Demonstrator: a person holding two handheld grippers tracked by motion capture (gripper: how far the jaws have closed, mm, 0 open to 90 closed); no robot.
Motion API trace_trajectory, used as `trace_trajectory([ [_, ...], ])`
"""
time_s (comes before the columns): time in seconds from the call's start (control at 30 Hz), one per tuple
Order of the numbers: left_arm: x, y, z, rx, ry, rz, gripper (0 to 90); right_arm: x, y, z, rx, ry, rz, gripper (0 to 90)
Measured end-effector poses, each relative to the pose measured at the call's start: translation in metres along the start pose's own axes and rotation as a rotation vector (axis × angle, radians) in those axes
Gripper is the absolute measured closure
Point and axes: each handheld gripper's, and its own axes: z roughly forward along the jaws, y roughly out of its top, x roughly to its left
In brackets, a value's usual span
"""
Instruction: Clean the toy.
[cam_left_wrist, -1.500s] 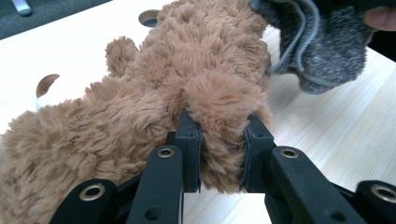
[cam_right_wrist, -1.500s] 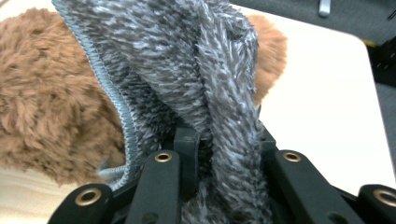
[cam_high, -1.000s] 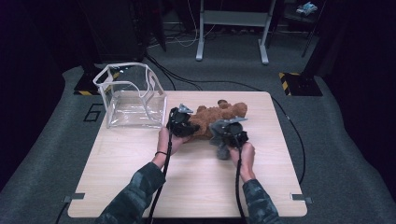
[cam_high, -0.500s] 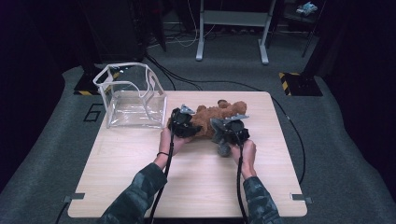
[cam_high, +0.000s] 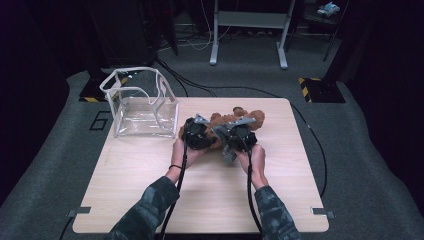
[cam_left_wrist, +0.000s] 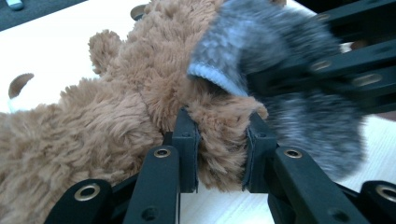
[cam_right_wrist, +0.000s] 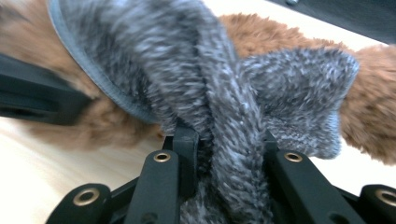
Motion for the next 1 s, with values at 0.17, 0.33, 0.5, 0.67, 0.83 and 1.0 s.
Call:
trace_trajectory([
  [0.17, 0.000, -0.005, -0.002, -0.005, -0.011, 0.001, 71.3, -0.040, -0.013, 0.007, 0.048, -0.074, 0.119, 71.3],
  [0.33, 0.003, -0.007, -0.004, -0.027, -0.016, -0.017, 70.5, -0.037, -0.011, -0.008, 0.003, -0.044, 0.098, 71.0],
  [0.5, 0.001, -0.005, -0.004, -0.033, -0.013, -0.017, 62.7, -0.002, 0.005, -0.004, 0.007, -0.017, -0.031, 71.1],
  [0.67, 0.003, -0.011, -0.018, -0.059, 0.028, -0.015, 43.9, -0.039, -0.009, 0.005, 0.045, -0.053, 0.098, 71.2],
  [0.83, 0.018, -0.033, -0.036, -0.100, 0.067, -0.065, 33.1, -0.061, -0.028, -0.005, 0.038, -0.099, 0.154, 71.1],
  [1.0, 0.026, -0.052, -0.047, -0.113, 0.121, -0.080, 30.0, -0.058, -0.043, -0.019, 0.019, -0.087, 0.155, 71.1],
])
